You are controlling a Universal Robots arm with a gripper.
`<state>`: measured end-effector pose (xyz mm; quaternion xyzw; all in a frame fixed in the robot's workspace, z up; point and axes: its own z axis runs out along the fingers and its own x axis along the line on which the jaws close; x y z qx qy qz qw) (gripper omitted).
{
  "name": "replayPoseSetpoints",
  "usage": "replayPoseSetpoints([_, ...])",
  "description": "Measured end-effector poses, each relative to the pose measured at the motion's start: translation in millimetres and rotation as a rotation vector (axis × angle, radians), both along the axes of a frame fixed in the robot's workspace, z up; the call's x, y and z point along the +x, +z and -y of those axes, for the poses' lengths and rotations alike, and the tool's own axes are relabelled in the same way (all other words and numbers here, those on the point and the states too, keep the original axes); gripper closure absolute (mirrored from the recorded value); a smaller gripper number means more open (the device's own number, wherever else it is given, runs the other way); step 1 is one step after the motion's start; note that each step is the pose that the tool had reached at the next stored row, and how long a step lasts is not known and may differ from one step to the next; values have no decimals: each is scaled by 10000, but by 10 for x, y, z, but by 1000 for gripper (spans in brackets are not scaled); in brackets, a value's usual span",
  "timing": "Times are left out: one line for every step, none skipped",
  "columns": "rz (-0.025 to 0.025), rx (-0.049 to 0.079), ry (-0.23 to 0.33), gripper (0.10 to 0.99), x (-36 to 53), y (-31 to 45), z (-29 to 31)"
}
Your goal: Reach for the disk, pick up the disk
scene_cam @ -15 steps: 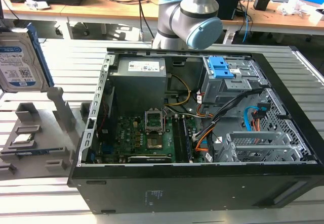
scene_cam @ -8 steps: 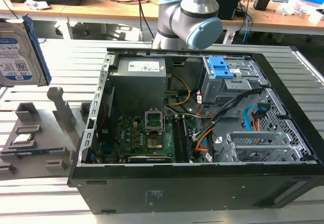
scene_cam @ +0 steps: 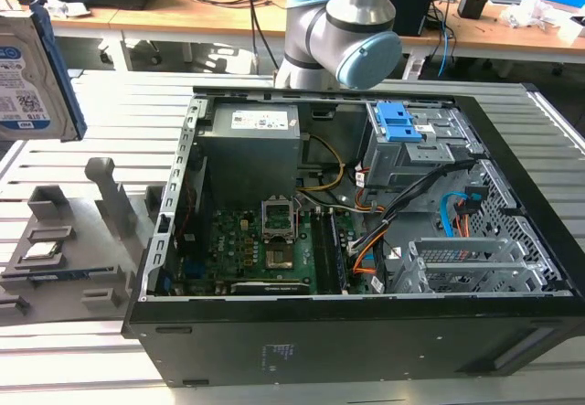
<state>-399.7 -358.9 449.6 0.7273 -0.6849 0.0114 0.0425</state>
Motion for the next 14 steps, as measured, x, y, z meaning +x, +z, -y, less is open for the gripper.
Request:
replayPoseSetpoints([1,1,0,722,0,23,0])
replayPoseSetpoints([1,1,0,722,1,44,0])
replayPoseSetpoints([0,0,0,722,1,72,0])
replayPoseSetpoints([0,0,-1,722,1,85,0])
replayPoseSetpoints([0,1,-1,722,1,103,0])
replayPoseSetpoints([-1,0,-1,722,1,125,0])
replayPoseSetpoints([-1,0,0,722,2,141,0])
replayPoseSetpoints([-1,0,0,722,2,173,0])
replayPoseSetpoints([-1,0,0,722,2,191,0])
replayPoseSetpoints([-1,1,0,722,3,212,0])
replayPoseSetpoints([-2,0,0,722,3,243,0])
replayPoseSetpoints([-2,0,0,722,3,273,0])
replayPoseSetpoints([-2,0,0,722,3,291,0])
replayPoseSetpoints([-2,-1,0,722,4,310,0])
